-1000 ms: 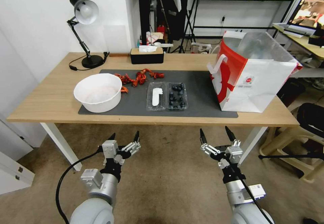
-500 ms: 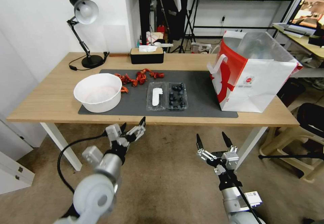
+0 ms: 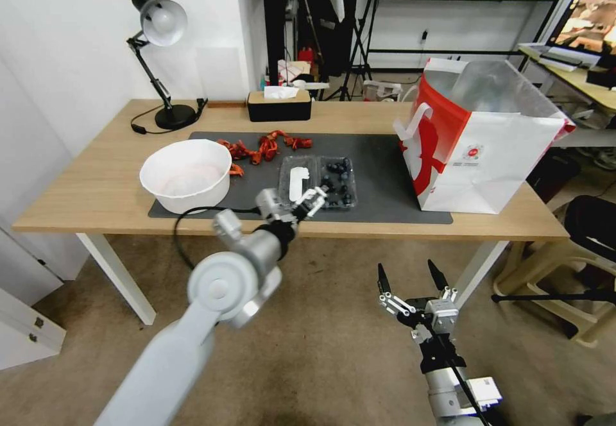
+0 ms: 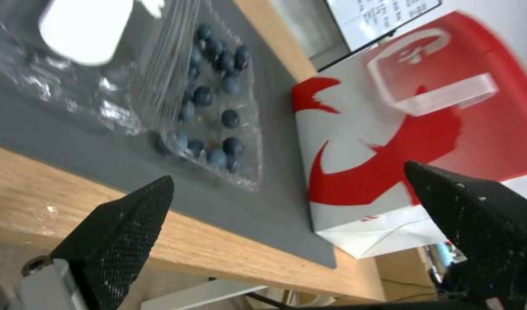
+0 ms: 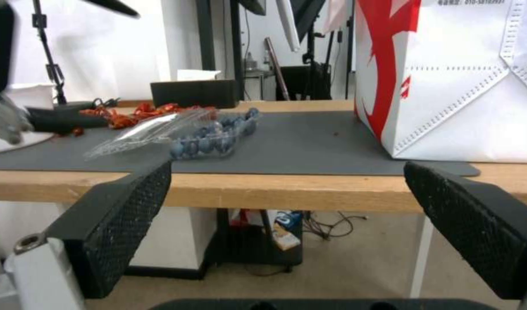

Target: Close the takeout container lid, then place the container into the takeout bag.

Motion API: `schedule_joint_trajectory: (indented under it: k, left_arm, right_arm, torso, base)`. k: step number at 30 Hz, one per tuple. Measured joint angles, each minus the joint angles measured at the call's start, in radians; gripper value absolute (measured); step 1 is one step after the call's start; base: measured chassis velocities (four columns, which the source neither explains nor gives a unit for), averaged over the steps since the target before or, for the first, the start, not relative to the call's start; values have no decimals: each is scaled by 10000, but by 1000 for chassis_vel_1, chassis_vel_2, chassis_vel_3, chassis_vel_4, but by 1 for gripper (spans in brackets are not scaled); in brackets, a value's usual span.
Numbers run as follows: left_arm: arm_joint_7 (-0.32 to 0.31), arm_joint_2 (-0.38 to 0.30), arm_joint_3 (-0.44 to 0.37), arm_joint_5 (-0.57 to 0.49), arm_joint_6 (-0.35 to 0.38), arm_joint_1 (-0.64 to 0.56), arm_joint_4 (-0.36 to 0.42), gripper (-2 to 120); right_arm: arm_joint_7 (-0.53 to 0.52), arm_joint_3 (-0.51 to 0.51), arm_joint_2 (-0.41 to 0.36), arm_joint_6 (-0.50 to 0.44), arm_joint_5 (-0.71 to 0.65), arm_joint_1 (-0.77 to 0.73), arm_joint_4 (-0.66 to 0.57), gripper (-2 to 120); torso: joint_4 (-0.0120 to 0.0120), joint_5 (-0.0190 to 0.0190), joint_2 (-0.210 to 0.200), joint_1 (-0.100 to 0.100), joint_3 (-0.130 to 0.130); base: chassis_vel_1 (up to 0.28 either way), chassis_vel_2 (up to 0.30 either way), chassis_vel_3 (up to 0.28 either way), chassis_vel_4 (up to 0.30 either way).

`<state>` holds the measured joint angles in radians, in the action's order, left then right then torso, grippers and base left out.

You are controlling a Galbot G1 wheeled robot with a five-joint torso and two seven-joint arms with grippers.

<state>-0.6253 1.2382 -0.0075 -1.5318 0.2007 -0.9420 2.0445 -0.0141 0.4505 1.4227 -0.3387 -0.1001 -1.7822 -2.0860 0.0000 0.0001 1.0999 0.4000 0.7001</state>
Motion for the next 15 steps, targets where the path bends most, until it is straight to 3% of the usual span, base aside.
schedule_joint_trajectory:
  k: [15]
  left_arm:
    - [-57,324,402,813,-641,369,-1145,100]
  right_arm:
    - [20,-18,204,-59,195,9,78,100]
  torso:
    - [0,-1,0,0,-1]
  base:
    - [0,0,0,0]
